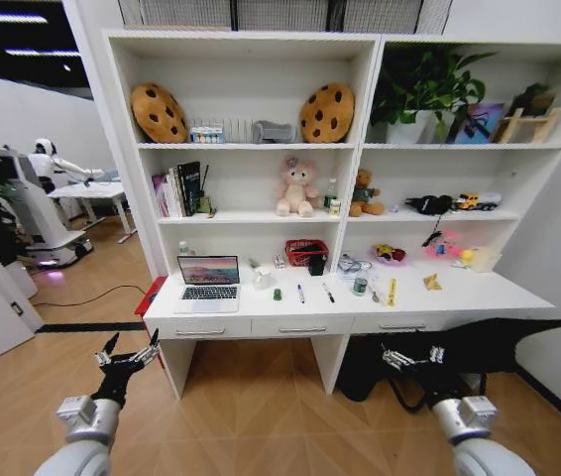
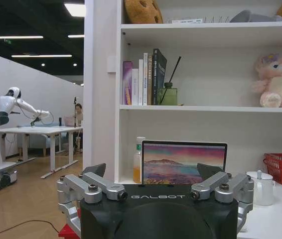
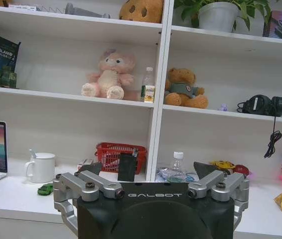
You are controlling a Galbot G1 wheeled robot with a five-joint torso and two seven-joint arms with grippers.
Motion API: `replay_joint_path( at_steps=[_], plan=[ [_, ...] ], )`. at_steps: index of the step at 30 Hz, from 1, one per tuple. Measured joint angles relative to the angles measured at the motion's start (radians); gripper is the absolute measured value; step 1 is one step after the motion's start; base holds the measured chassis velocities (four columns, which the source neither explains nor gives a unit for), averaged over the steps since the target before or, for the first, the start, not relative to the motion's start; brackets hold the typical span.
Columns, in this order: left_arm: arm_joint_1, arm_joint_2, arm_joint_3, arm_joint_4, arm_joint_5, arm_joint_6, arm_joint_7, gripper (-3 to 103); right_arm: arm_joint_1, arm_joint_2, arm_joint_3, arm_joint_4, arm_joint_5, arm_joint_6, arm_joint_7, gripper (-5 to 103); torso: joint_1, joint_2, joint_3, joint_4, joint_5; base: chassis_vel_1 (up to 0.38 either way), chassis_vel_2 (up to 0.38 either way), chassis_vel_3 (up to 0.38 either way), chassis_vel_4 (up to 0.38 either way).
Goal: Organize the objects on the table.
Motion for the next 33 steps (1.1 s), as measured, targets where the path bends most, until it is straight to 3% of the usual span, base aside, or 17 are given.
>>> replay_joint_path(
  at_steps=[8, 9, 11, 14, 18, 20, 33],
  plan=[
    [0.004, -0.004, 0.000, 0.000, 0.000, -0.001, 0.000, 100, 0.000, 0.005, -0.005, -0.001, -0.004, 0.001, 0.001, 100, 0.000, 0.000, 0.000, 0.0000, 0.0004, -0.122, 0.092, 0.086, -0.114],
    [0.004, -0.004, 0.000, 0.000, 0.000, -0.001, 0.000, 100, 0.000, 0.006, -0.006, -0.001, -0.005, 0.001, 0.001, 100, 0.000, 0.000, 0.000, -0.0010, -0.0017, -0.183, 0.110, 0.142, -0.129],
    [0.004, -0.005, 0.000, 0.000, 0.000, -0.001, 0.000, 100, 0.000, 0.006, -0.007, -0.002, -0.005, 0.001, 0.001, 100, 0.000, 0.000, 0.000, -0.0001, 0.0010, -0.072, 0.133, 0.113, -0.112],
    [0.004, -0.005, 0.000, 0.001, 0.001, -0.001, 0.000, 100, 0.001, 0.006, -0.007, -0.002, -0.005, 0.001, 0.001, 100, 0.000, 0.000, 0.000, 0.0004, -0.0008, -0.069, 0.113, 0.118, -0.077],
    [0.001, -0.005, 0.002, 0.000, 0.001, -0.001, -0.001, 100, 0.001, 0.005, -0.007, -0.003, -0.005, 0.001, 0.001, 100, 0.000, 0.000, 0.000, 0.0001, 0.0008, -0.097, 0.062, 0.103, -0.059],
    [0.000, -0.005, 0.004, 0.000, 0.001, -0.001, -0.002, 100, 0.002, 0.005, -0.009, -0.003, -0.005, 0.001, 0.001, 100, 0.000, 0.000, 0.000, -0.0003, -0.0005, -0.108, 0.044, 0.082, -0.075],
    [0.001, -0.010, 0.001, -0.001, -0.007, 0.002, -0.008, 100, 0.004, 0.001, -0.016, -0.007, -0.006, 0.001, 0.001, 100, 0.000, 0.000, 0.000, 0.0000, 0.0001, -0.103, 0.118, 0.106, -0.110]
  ],
)
